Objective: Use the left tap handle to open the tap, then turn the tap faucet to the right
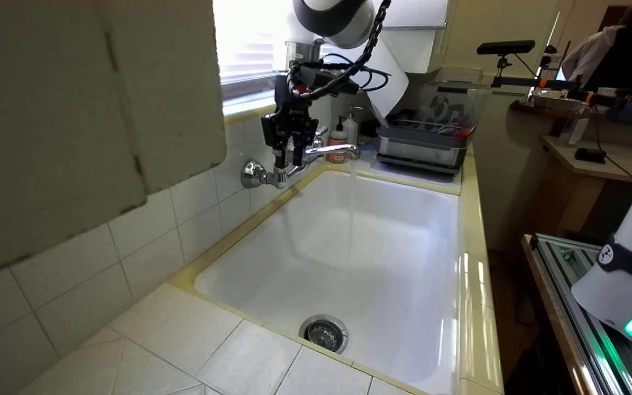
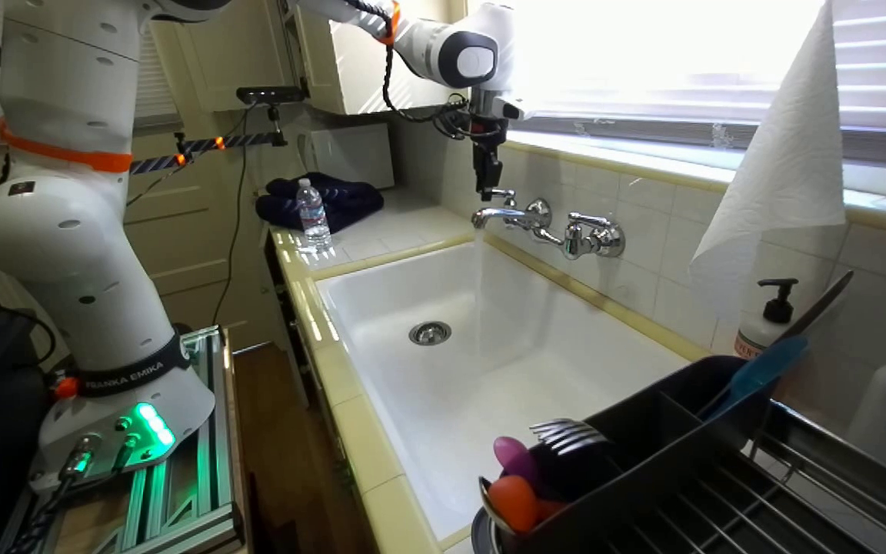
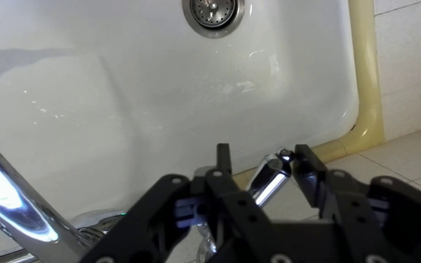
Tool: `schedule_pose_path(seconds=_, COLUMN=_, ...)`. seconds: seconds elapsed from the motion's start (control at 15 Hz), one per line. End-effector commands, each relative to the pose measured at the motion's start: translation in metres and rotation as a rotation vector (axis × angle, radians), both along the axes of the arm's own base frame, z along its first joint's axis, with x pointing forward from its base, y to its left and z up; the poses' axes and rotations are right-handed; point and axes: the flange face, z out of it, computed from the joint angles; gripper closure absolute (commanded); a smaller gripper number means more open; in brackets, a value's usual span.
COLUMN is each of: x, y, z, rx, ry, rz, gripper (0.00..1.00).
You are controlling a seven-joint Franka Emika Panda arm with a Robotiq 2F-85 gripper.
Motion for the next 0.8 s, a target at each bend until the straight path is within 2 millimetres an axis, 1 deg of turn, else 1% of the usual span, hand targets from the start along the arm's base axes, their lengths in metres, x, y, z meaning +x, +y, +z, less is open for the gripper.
schedule_pose_path(seconds=0.0, x=-0.004, y=-0.001, z=-0.001, rx=-0.029, ry=0.01, rz=0.043, gripper=0.19)
schedule_pose_path(seconds=0.13, x=-0.007, y=0.003, z=0.001, rx=-0.033, ry=0.0, rz=0.065, gripper=0.04)
schedule_pose_path(seconds=0.2, x=-0.009, y=0.005, z=0.002, rx=-0.034, ry=-0.002, rz=0.08, gripper=0.0)
schedule_pose_path(seconds=0.47, x=-0.017, y=0.016, z=0.009, rx=-0.031, ry=-0.03, rz=0.14, gripper=0.0)
schedule_pose_path(seconds=0.6, x=-0.024, y=0.022, z=0.016, rx=-0.023, ry=-0.05, rz=0.172, gripper=0.0)
schedule_pose_path(seconds=0.73, x=-0.037, y=0.028, z=0.026, rx=-0.013, ry=-0.072, rz=0.203, gripper=0.0)
